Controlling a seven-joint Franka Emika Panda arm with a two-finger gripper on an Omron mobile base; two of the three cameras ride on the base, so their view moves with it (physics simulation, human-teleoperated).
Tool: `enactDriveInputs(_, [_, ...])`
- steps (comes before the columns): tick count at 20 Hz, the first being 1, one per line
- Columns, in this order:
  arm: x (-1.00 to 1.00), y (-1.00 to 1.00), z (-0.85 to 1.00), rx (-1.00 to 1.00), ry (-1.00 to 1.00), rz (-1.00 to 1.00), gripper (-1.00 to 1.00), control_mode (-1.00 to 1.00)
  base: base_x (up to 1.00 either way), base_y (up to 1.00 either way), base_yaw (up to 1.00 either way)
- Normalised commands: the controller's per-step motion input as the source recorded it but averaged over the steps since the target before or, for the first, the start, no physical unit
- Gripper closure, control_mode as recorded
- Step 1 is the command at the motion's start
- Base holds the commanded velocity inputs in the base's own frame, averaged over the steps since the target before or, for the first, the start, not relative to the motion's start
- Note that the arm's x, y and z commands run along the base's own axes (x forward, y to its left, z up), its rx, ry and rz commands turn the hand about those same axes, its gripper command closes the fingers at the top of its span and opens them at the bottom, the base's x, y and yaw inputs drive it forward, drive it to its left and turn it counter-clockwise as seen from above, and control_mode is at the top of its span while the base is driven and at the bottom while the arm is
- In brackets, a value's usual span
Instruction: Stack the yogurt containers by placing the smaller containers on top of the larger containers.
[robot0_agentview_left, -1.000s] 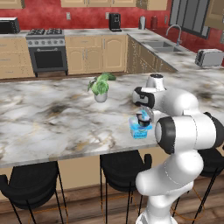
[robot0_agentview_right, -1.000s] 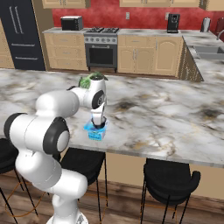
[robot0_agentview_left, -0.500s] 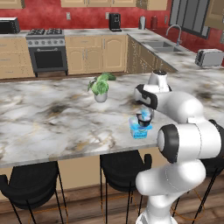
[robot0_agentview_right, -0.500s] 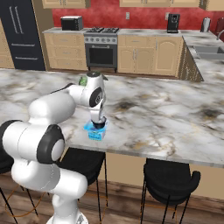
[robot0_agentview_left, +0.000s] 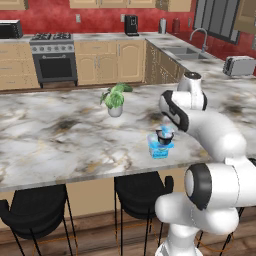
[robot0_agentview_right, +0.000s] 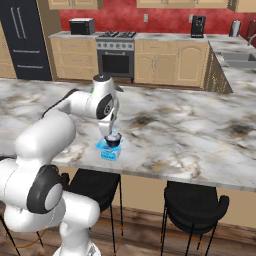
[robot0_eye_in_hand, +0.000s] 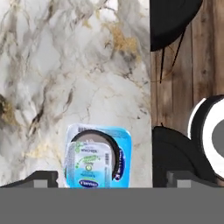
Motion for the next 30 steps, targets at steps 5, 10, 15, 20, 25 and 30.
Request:
enactDriveInputs(5, [-0.88,0.0,0.73,0.0,-0.16,0.0,-1.0,-1.0,0.0,0.0,0.0])
enactDriveInputs(10, [-1.0,0.15,0.62,0.0,-0.25,0.05,-1.0,-1.0,0.0,0.0,0.0])
enactDriveInputs(15, [-1.0,0.54,0.16,-0.09,-0.21,0.16,-1.0,-1.0,0.0,0.0,0.0])
enactDriveInputs(20, [-1.0,0.68,0.1,-0.14,-0.26,0.17,-1.0,-1.0,0.0,0.0,0.0])
enactDriveInputs(25, [-1.0,0.69,0.38,-0.14,-0.22,0.15,-1.0,-1.0,0.0,0.0,0.0])
enactDriveInputs(30, [-0.92,0.66,0.48,-0.14,-0.2,0.17,-1.0,-1.0,0.0,0.0,0.0])
